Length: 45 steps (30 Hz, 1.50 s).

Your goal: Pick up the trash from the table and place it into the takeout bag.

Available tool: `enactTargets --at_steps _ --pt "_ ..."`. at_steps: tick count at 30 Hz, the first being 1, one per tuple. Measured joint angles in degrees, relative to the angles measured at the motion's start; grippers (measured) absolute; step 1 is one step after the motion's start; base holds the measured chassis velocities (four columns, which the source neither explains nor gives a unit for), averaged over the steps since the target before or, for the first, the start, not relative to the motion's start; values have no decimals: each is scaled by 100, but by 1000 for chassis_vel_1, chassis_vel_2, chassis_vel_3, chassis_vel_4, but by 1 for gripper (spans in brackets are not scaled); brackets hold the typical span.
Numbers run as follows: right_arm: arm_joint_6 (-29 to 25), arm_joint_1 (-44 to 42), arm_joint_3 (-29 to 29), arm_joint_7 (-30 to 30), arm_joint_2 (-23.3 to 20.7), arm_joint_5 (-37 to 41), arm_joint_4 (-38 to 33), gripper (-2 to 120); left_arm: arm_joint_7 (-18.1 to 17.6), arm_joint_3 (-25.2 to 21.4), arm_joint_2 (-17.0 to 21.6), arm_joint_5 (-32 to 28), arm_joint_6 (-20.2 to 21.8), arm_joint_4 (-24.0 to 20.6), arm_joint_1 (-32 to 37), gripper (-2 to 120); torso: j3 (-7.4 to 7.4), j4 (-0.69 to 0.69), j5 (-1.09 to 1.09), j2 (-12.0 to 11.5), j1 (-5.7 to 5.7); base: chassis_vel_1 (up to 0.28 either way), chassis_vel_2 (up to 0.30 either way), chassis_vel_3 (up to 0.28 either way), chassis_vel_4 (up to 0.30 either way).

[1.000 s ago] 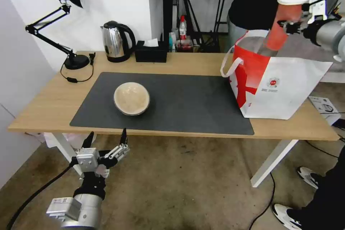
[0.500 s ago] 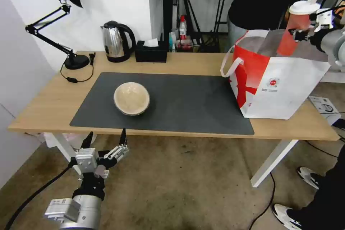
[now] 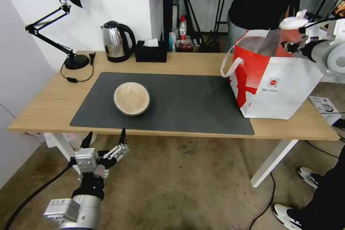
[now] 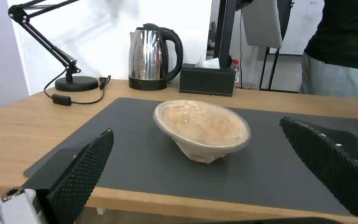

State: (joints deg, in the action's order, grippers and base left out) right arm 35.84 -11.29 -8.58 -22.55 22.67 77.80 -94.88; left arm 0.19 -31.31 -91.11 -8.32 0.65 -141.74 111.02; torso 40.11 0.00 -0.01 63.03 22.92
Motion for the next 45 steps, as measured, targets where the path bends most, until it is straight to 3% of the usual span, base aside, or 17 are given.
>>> enactTargets --at_steps 3,5,8,10,11,14,17,38,43,45 --pt "18 -18 6 -47 -6 8 -40 43 0 5 -5 0 0 -1 1 100 0 0 0 0 0 0 0 0 0" --pt "35 -25 14 -79 -29 22 -69 57 1 8 -7 0 0 1 -4 100 0 0 0 0 0 0 0 0 0" --pt "45 -25 12 -83 -73 37 -84 67 1 8 -7 5 0 26 -14 100 0 -1 0 0 0 0 0 0 0" --pt "45 -25 12 -83 -73 37 -84 67 1 8 -7 5 0 26 -14 100 0 -1 0 0 0 0 0 0 0" --pt "52 -60 -18 -90 -159 58 -182 77 2 32 -12 49 -17 45 -12 100 -1 0 0 0 0 0 0 0 0" --pt "58 -151 8 -180 -171 61 -257 92 16 39 -14 51 -23 74 -7 100 -1 0 0 0 0 0 0 0 0" --pt "58 -172 28 -284 -141 60 -283 98 20 1 9 23 -23 93 -12 100 -1 0 0 0 0 0 0 0 0" --pt "-110 -29 130 -467 -280 -10 -535 100 14 13 -3 -21 -29 96 -28 100 0 0 1 0 -1 0 0 0 0" --pt "-479 -28 222 -524 -237 -138 -587 100 11 -26 18 -39 -23 62 -23 100 0 -1 1 0 -1 0 0 0 0" --pt "-1063 -44 248 -584 -198 -220 -674 100 10 -20 10 -39 -22 58 -16 100 0 0 1 0 0 0 0 0 0"
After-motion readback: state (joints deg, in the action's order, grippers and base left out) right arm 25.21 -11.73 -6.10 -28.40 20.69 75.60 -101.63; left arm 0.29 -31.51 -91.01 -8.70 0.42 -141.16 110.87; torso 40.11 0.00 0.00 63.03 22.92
